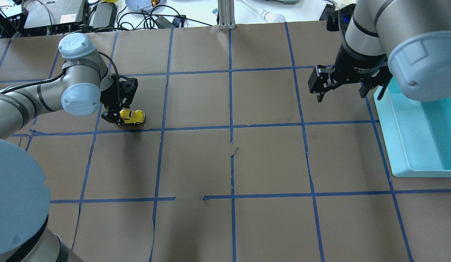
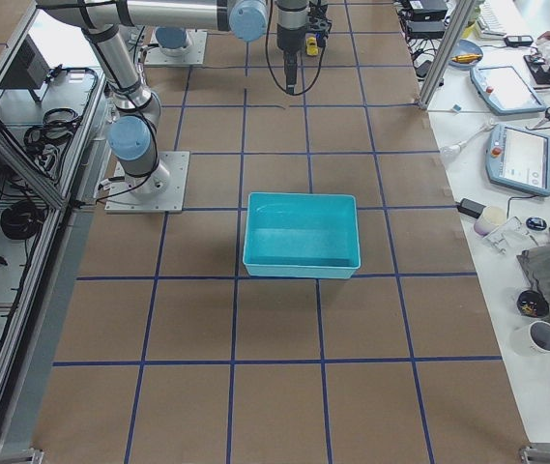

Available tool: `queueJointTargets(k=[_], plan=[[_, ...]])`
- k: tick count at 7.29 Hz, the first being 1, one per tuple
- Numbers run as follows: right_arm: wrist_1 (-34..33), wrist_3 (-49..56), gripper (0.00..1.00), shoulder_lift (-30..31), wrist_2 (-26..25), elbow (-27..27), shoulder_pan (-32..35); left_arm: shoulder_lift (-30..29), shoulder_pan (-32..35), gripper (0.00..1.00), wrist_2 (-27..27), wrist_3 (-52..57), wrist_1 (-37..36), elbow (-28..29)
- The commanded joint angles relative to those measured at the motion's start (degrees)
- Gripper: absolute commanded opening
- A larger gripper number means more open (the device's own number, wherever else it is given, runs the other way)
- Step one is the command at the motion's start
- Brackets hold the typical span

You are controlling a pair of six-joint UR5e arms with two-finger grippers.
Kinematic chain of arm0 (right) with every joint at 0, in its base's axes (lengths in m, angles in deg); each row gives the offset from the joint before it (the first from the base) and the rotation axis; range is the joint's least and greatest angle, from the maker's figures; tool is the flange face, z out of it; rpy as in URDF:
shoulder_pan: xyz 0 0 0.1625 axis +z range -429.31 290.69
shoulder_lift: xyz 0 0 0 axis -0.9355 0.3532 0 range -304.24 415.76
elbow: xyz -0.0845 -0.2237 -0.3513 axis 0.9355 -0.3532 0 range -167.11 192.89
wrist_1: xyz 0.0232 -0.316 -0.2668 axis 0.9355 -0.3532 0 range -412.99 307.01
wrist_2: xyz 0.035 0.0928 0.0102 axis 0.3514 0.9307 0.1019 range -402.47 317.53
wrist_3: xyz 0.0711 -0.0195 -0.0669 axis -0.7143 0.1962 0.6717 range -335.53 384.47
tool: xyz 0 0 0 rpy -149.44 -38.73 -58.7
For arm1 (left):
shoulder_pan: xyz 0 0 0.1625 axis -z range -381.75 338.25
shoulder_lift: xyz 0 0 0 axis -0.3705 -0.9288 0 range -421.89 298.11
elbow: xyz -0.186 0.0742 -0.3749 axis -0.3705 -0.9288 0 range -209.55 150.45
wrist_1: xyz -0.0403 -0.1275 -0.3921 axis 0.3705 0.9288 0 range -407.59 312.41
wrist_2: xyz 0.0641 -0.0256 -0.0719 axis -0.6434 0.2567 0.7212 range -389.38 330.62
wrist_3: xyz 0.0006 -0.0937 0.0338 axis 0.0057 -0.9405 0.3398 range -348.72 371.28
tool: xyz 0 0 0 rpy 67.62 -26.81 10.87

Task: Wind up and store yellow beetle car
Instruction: 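Close the left gripper on the yellow car's rear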

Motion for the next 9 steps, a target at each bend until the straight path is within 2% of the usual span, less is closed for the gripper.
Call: queueJointTargets(k=[1, 3, 4, 5, 6, 9], plan=[[0.1, -0.1, 1.0, 0.0, 0.0, 0.0, 0.0, 0.3, 0.0, 0.64, 0.2, -0.1, -0.1, -0.2], [0.1, -0.3, 1.0, 0.0, 0.0, 0.0, 0.0, 0.2, 0.0, 0.59, 0.3, -0.1, -0.1, -0.2], [0.0, -0.2, 1.0, 0.0, 0.1, 0.0, 0.0, 0.3, 0.0, 0.34, 0.3, -0.1, -0.1, -0.3], [0.0, -0.2, 1.0, 0.0, 0.1, 0.0, 0.0, 0.2, 0.0, 0.14, 0.3, 0.0, -0.2, -0.3], [0.0, -0.1, 1.0, 0.0, 0.0, 0.0, 0.0, 0.3, 0.0, 0.02, 0.1, 0.0, -0.2, -0.2], [0.1, -0.2, 1.0, 0.0, 0.0, 0.0, -0.1, -0.1, 0.0, 0.0, 0.1, 0.0, -0.2, -0.1]])
